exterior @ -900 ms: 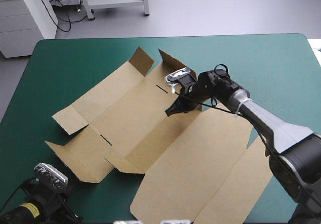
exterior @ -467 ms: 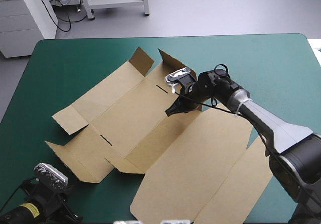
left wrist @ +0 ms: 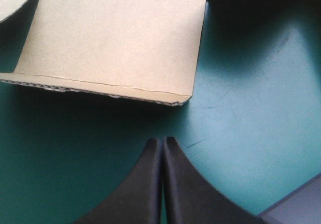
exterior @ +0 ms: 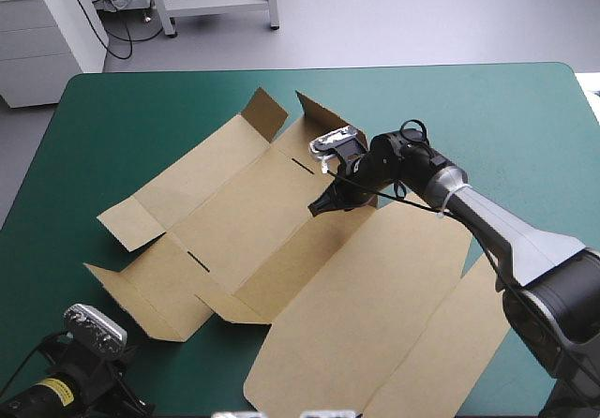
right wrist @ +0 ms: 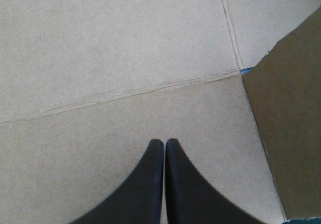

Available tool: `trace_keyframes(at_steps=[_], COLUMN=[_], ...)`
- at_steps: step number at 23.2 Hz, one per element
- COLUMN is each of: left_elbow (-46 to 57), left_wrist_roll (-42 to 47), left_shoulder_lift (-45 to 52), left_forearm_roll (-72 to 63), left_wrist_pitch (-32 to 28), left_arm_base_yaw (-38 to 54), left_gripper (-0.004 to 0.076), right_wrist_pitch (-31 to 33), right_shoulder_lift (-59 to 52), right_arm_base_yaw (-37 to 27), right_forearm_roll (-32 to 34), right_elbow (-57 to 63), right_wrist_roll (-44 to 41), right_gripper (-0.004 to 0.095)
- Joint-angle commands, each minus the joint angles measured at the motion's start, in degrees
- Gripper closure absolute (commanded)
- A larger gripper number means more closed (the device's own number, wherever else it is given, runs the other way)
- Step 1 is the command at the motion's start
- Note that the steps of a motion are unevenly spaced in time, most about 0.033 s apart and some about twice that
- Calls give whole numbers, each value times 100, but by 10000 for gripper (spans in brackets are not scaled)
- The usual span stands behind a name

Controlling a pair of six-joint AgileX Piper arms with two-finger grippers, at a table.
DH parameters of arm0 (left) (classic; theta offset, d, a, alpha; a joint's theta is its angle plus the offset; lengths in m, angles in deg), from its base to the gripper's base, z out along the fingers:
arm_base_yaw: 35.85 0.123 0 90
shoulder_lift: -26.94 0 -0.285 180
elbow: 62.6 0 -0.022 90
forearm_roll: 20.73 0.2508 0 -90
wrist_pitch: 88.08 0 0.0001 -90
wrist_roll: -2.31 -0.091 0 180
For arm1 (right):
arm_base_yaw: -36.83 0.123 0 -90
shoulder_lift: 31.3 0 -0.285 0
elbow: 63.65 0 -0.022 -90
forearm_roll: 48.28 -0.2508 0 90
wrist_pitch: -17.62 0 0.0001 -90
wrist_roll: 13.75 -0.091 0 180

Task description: Fold the box

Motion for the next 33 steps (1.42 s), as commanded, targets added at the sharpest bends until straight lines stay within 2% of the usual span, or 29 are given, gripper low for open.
trace_keyframes(at_steps=[1,2,6,12,25,27,30,32,33], left_elbow=[-150,-150,-150,-150,-150,-150,-150,-150,-150], left_wrist_roll=[7,7,-43,-43,-43,-43,-43,-43,-43], left_shoulder_lift=[-65,-65,-65,-65,-65,-65,-65,-65,-65], left_forearm_roll=[-51,-51,-51,-51,-10,-10,-10,-10,-10], left_wrist_pitch=[-334,-336,-348,-358,-358,-358,-358,-358,-358], left_arm_base_yaw=[1,1,1,1,1,1,1,1,1], left_gripper=[734,734,734,734,734,734,734,734,734], right_wrist_pitch=[93,224,1676,2045,2045,2045,2045,2045,2045], right_shoulder_lift=[-370,-395,-634,-1220,-1369,-1369,-1369,-1369,-1369], right_arm_base_yaw=[-19,-19,-265,-794,-866,-866,-866,-866,-866], right_forearm_roll=[200,298,853,909,930,1029,1105,1105,1105], right_elbow=[-394,-495,-1295,-1495,-1495,-1495,-1495,-1495,-1495], right_wrist_roll=[-279,-345,-418,-394,-248,-377,-607,-594,-594], right_gripper=[912,912,912,912,903,863,709,565,433])
